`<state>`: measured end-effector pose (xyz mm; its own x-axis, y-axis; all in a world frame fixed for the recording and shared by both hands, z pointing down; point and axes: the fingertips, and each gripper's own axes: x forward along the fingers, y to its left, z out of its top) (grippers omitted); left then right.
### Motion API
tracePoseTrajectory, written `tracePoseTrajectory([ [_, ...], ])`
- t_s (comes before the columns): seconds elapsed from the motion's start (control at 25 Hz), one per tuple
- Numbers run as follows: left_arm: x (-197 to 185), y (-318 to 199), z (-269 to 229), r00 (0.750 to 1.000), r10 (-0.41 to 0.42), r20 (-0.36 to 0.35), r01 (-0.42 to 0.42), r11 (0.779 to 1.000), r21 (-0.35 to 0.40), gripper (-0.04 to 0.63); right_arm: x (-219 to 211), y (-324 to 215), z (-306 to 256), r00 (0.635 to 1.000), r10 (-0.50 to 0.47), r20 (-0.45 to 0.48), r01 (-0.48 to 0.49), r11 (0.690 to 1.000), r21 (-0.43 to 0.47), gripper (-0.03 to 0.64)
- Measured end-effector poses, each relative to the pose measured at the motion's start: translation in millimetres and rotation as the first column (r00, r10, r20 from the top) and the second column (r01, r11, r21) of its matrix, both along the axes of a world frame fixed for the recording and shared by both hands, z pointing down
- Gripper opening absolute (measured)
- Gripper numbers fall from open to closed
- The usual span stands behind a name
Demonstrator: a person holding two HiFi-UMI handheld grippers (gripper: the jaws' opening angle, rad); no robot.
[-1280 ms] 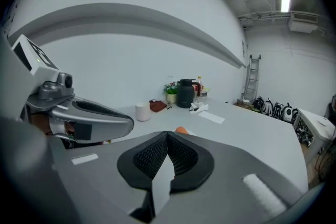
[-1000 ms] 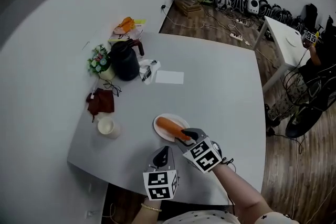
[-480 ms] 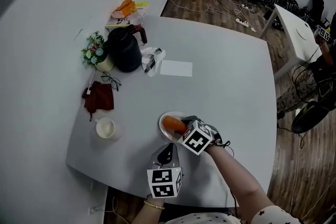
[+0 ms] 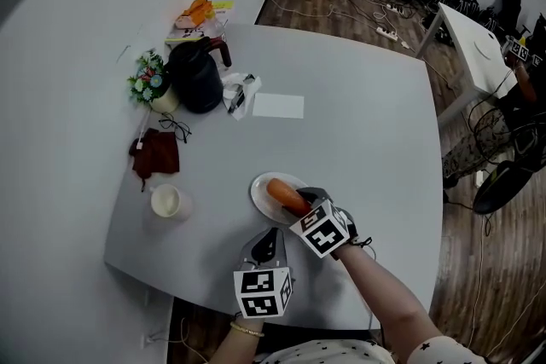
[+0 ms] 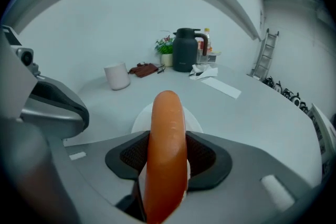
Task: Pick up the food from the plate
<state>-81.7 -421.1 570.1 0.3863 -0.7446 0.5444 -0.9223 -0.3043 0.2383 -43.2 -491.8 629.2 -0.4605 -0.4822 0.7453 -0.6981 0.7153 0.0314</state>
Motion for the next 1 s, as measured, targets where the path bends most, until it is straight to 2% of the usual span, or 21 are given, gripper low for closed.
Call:
tracePoseTrajectory([
  [0.12,1.2,14.0,-7.4,1.000,-0.008,0.003,0.008,1.000,0.017,0.008,14.8,20.2,-24.1,0.991,0.093,0.101,-0.097,0.995,0.038,0.201],
  [0.24,6.1,34.0,-17.5,1.000,-0.014,-0.001,0.014,0.999,0.043,0.008,29.4,51.9,-51.4,0.964,0.159,0.212,-0.174,0.983,0.052,0.201],
  [0.48,15.4,73.2,-35.8,0.999,-0.042,-0.028,0.044,0.996,0.072,0.008,48.6,120.1,-98.0,0.903,0.206,0.377,-0.252,0.965,0.076,0.201],
  [0.72,26.6,109.3,-48.8,0.997,-0.065,-0.028,0.068,0.992,0.105,0.008,54.0,178.2,-115.7,0.891,0.174,0.419,-0.239,0.965,0.107,0.201],
  [1.0,33.1,126.0,-60.7,0.998,-0.064,-0.004,0.064,0.989,0.137,0.008,54.3,195.5,-125.6,0.886,0.151,0.438,-0.225,0.967,0.122,0.201],
])
